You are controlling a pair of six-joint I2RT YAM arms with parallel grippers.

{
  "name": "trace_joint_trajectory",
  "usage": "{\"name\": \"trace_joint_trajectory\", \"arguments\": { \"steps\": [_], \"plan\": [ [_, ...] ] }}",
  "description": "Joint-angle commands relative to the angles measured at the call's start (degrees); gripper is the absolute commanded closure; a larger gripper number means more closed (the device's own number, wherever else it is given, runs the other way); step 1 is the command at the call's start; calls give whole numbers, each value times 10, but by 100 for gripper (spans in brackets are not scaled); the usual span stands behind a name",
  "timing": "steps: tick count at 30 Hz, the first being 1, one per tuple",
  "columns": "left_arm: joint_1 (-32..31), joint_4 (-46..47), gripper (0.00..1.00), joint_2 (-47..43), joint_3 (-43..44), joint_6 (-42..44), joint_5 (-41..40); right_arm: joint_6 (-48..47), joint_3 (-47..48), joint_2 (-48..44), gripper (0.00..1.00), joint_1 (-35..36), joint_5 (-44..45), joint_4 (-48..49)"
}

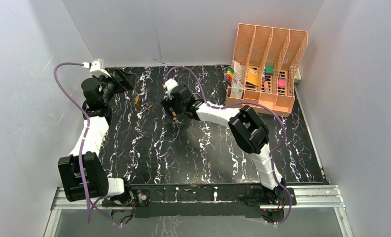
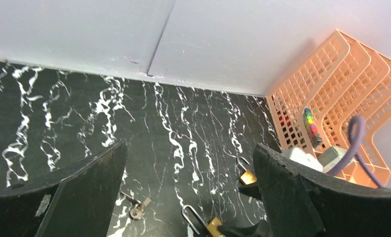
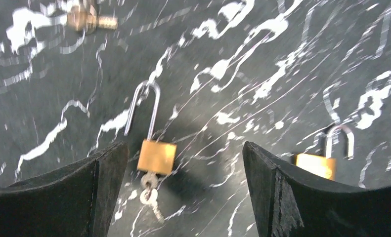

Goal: Lock with the key
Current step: Pick up the lock from the center of the board.

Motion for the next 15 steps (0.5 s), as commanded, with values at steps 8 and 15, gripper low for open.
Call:
{"name": "trace_joint_trajectory", "arguments": {
  "steps": [8,15],
  "plan": [
    [9,-184,2,19,55,50,79,-23,60,56,16,33,28,-116],
    [37,-154,2,30,42,20,124,-3,85,80,21,32,25,-146]
  ]
}}
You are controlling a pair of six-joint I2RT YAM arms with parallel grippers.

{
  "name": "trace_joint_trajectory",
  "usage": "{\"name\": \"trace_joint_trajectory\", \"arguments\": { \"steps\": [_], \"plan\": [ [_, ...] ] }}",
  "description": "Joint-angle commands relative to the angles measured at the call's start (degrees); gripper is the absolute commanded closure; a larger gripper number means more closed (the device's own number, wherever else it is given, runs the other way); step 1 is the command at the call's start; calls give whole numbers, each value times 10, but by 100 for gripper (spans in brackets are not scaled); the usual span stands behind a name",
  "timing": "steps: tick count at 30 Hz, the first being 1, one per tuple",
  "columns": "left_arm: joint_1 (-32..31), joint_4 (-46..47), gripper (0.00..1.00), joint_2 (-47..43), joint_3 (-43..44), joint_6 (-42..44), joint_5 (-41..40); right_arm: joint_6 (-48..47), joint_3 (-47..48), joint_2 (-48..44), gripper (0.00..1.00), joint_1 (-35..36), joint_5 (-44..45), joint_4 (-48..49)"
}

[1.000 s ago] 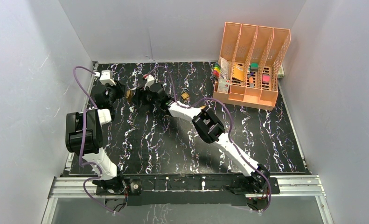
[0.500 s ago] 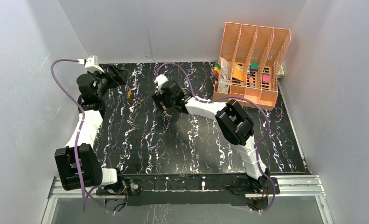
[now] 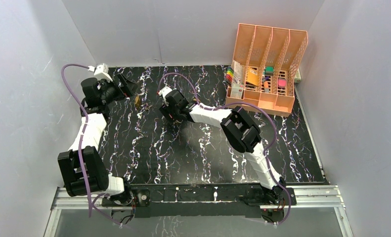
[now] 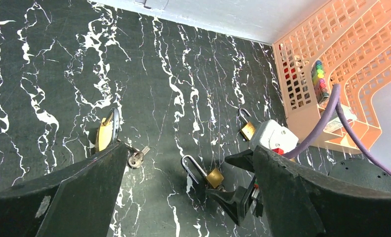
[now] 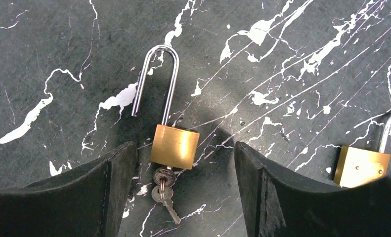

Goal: Lock with the key
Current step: Pick up the lock from the center of the board.

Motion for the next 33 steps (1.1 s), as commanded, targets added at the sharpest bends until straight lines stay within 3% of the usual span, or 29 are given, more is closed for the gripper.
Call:
{"name": "trace_joint_trajectory", "arguments": {
  "steps": [1,4,12,14,17,33],
  "plan": [
    [23,5,2,2,16,-8,49,16,25,15,22,-3,0,-31],
    [26,1,2,-1,13,-2,46,25,17,19,25,-3,-22,-33],
    [28,-2,2,-14,11,3,52,44,-65,-20,50,-6,-69,11],
    [29,1,2,-15,11,-1,56,44,-87,-35,63,-6,-77,24],
    [36,12,2,-14,12,-19,76,43,-121,-58,100,-8,-82,45],
    [95,119,2,16,-16,-125,140,24,-240,-204,100,-30,-130,119]
  ]
}}
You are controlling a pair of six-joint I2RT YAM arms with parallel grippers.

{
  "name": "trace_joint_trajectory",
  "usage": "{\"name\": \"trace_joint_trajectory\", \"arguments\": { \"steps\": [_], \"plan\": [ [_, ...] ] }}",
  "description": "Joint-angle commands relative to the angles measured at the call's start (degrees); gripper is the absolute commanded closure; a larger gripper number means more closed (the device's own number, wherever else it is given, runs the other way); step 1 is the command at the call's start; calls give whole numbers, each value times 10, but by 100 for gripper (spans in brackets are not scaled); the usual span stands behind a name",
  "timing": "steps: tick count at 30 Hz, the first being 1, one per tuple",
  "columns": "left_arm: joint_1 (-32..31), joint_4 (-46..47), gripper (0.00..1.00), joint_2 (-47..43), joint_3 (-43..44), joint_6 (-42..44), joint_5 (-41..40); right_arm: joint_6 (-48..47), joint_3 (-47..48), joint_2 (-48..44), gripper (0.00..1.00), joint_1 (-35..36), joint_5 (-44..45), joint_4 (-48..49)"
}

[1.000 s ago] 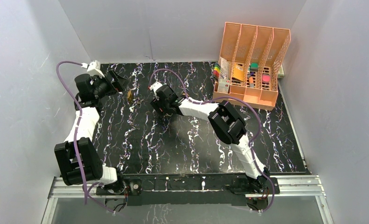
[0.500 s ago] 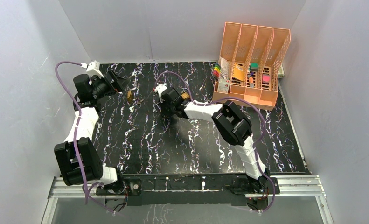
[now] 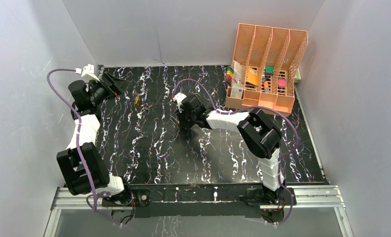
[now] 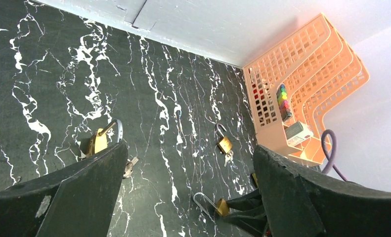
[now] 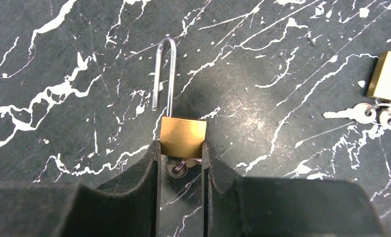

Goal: Lock with the key
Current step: Pick up the lock from the center of the board.

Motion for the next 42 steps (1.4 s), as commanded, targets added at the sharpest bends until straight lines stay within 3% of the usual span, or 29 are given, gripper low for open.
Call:
{"name": "trace_joint_trajectory", "arguments": {
  "steps": [1,11,21,24,27,30,33,38,42],
  "plan": [
    [19,44,2,5,-9,-37,31,-6,-8,-58,100,-4,-31,40],
    [24,52,2,7,-12,-39,31,-3,-49,-111,100,-4,-39,52],
    [23,75,2,10,-24,-40,48,2,-88,-216,100,-5,-124,54],
    [24,123,2,29,-40,-60,84,19,-87,-242,100,-6,-154,36],
    [16,231,2,61,-70,-99,168,43,-58,-249,100,-8,-175,-21],
    [-5,291,16,94,-72,-123,235,61,-33,-257,100,-10,-199,-65],
    [-27,316,23,124,-68,-142,278,70,-38,-266,100,-19,-223,-78],
    [-66,459,31,98,-47,-278,345,77,-129,-314,100,-30,-288,18],
    [-92,455,30,-3,-79,-251,345,165,-168,-374,100,-33,-356,83]
  ]
}}
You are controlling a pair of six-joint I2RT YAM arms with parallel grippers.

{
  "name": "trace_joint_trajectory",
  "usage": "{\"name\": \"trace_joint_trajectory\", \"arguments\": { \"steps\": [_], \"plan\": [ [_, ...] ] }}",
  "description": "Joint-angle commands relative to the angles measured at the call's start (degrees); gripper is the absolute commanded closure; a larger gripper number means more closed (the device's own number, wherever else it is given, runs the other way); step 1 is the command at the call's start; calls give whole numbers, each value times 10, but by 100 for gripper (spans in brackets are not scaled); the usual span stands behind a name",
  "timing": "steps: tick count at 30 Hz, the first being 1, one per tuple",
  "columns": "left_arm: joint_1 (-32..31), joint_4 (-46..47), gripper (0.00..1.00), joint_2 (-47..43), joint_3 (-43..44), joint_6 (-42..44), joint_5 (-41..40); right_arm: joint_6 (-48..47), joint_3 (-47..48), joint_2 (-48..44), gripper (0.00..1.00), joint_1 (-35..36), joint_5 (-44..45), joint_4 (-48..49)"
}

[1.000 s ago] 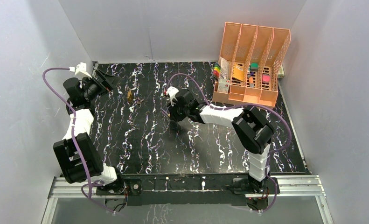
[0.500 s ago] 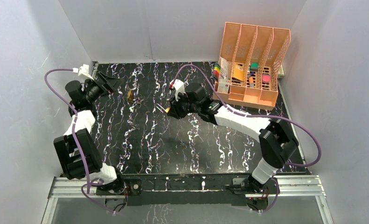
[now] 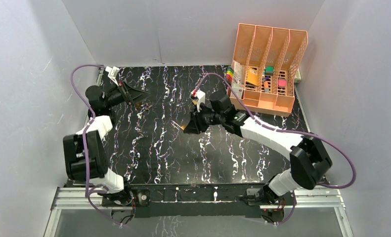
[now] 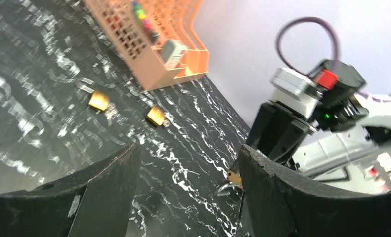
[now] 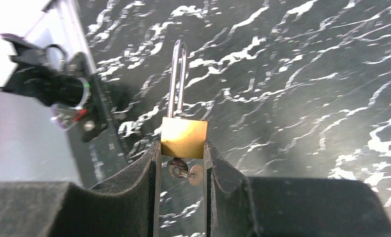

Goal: Lock with the key
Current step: Pick up the lock from the center of the board.

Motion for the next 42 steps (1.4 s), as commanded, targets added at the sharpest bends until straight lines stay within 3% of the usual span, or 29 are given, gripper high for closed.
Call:
{"name": "trace_joint_trajectory", "arguments": {
  "steps": [1,4,9,14,22,42],
  "plan": [
    [-27,82,30,-119,-9,-48,56,93,-3,-80,100,-1,-112,88],
    [-51,81,26,-134,-11,-111,96,105,15,-120,100,0,-133,35],
    [-121,81,6,-188,-31,-111,146,182,-47,-188,100,-1,-168,94],
    [-159,79,5,-200,-16,-123,171,222,-37,-189,100,-2,-185,106],
    [-201,78,8,-189,25,-138,200,185,16,-163,100,-2,-156,50],
    [-219,82,37,-166,52,-150,213,173,39,-166,100,-19,-133,36]
  ]
}}
